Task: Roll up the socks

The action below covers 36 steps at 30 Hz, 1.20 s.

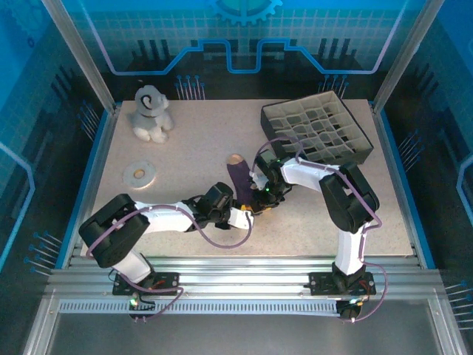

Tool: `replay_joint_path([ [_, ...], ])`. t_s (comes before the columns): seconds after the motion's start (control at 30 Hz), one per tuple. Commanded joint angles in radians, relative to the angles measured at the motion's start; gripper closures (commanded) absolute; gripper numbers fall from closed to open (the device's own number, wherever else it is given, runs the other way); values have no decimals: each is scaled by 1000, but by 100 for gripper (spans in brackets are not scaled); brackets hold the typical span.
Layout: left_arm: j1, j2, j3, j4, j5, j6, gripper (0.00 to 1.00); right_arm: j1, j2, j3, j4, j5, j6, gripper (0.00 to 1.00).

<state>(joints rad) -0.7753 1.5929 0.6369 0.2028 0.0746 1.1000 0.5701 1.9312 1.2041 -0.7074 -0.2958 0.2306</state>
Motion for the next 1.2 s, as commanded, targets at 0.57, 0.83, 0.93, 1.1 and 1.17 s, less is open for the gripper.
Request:
replay_joint_path([
  [0.57,5,-14,15,52,-28,25,62,1,148,-57,-30,124,-17,71],
  [0.83,5,-79,20,23,-10,30,62,1,152,-54,-32,120,-17,71],
  [0.93,5,-79,24,4,-7,38,62,1,152,-54,-32,118,-19,72],
  [1.1,5,-50,35,-14,-4,48,62,0,150,-55,-31,113,-20,72],
  [1.17,6,-34,42,-15,-4,53,63,-1,149,-55,-32,110,-21,72],
])
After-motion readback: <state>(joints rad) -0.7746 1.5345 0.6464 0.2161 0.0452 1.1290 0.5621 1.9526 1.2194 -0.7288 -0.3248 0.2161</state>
